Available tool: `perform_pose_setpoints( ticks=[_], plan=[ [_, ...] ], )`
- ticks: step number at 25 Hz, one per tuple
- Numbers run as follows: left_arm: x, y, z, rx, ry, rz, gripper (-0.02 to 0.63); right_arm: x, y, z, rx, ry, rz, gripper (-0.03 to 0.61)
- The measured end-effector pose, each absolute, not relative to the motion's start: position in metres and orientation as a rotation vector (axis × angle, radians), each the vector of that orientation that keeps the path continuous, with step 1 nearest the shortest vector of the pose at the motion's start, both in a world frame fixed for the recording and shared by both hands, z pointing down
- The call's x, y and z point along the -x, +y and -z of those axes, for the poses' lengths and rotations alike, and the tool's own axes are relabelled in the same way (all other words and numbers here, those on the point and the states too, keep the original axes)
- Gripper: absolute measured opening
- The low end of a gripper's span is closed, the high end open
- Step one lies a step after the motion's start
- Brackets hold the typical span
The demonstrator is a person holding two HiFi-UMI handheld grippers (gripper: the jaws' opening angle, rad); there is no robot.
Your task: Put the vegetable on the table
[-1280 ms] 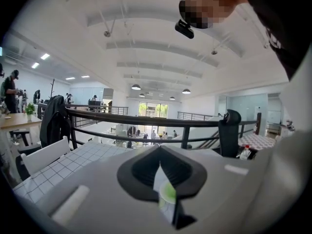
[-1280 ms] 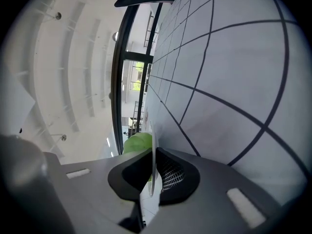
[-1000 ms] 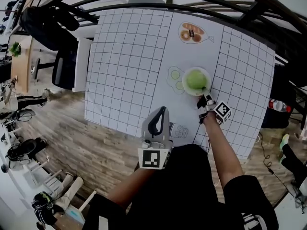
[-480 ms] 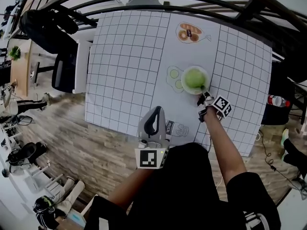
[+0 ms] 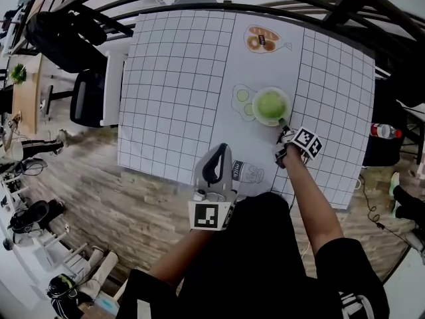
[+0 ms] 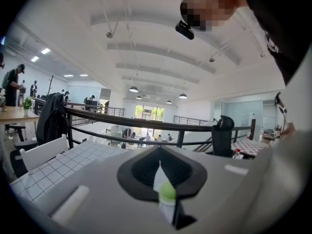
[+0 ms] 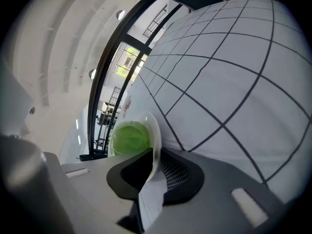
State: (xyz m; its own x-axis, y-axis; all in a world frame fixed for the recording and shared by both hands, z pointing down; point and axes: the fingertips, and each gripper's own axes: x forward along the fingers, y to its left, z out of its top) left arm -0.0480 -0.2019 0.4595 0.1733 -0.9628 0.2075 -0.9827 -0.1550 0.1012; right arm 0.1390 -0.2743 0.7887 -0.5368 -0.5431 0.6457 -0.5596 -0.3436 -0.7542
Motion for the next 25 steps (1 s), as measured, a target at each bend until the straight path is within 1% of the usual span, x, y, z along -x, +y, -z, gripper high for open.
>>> perform_pose_setpoints(
  ticks=[8, 10, 11, 19, 25],
  plan=[
    [0.06, -0.192, -0.455, -2.236, -1.876, -0.141, 0.008, -0.154, -0.262, -0.766, -1.528, -1.871, -1.985, 0.026],
    [0.061, -0.189, -0.454, -2.238, -1.865, -0.135, 0.008, -0.151, -0.26, -0.752, -1.528, -1.922, -1.949, 0.001],
    [0.06, -0.187, -0.453, -2.242, -1.859, -0.132, 0.008, -0.15, -0.259, -0.744, -1.527, -1.95, -1.933, -0.002],
    [0.065, -0.168, -0.446, -2.298, -1.814, -0.103, 0.008, -0.132, -0.236, -0.688, -1.499, -2.121, -1.757, -0.003],
    [0.069, -0.154, -0.438, -2.354, -1.769, -0.083, 0.008, -0.11, -0.201, -0.633, -1.48, -2.255, -1.552, -0.003]
  ],
)
